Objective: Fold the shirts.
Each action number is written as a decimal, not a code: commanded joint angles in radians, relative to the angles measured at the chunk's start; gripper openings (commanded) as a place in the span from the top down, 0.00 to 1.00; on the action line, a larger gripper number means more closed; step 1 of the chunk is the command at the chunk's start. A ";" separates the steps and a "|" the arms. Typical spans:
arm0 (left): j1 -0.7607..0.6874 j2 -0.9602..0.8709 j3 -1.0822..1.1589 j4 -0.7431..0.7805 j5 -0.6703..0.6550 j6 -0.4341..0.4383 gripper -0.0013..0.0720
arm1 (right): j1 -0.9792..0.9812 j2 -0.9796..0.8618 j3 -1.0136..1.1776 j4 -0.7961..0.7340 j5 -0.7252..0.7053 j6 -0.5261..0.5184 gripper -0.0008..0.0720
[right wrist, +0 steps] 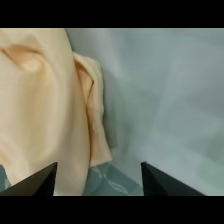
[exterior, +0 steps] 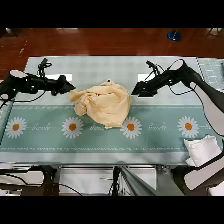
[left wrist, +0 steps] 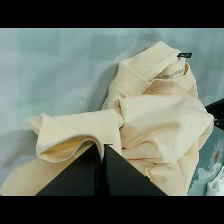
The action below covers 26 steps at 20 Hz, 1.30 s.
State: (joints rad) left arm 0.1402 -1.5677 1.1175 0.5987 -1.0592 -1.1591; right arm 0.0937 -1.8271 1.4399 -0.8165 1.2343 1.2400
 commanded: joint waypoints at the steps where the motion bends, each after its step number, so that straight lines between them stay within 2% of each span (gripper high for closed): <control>1: 0.001 0.002 0.001 -0.001 -0.023 0.000 0.94 | 0.074 -0.011 0.000 -0.067 -0.163 0.111 0.20; 2: 0.001 0.002 0.001 -0.001 -0.027 0.000 0.94 | 0.090 -0.014 0.000 -0.110 -0.180 0.160 0.25; 3: 0.001 0.003 0.001 -0.001 -0.027 0.000 0.94 | 0.106 -0.022 0.000 -0.142 -0.186 0.199 0.36; 5: 0.001 0.003 0.005 -0.001 -0.028 0.007 0.94 | 0.128 -0.046 0.000 -0.127 -0.177 0.216 0.51; 7: 0.001 0.003 0.017 -0.001 -0.035 0.031 0.94 | 0.147 -0.074 0.000 -0.081 -0.148 0.211 0.61; 8: 0.001 0.003 0.024 -0.001 -0.035 0.034 0.94 | 0.153 -0.080 0.000 -0.063 -0.133 0.194 0.73; 9: 0.001 0.003 0.035 -0.001 -0.042 0.035 0.94 | 0.153 -0.079 0.000 -0.041 -0.117 0.163 0.94; 12: 0.008 0.007 0.090 0.000 -0.074 0.053 0.94 | 0.134 -0.016 0.000 -0.028 -0.054 0.100 0.96; 16: 0.022 0.111 0.222 0.000 -0.076 0.078 0.94 | 0.048 0.230 0.003 -0.088 -0.029 0.062 0.96; 21: 0.054 0.367 0.463 0.003 -0.076 0.076 0.94 | -0.100 0.582 0.105 -0.137 -0.037 0.058 0.96; 26: 0.059 0.633 0.590 0.029 -0.039 0.074 0.94 | -0.186 0.822 0.242 -0.143 -0.047 0.056 0.97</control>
State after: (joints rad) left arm 0.1932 -1.0767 1.6352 0.6033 -1.1313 -1.0840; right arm -0.0429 -1.1397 1.6100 -0.9474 1.1976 1.2984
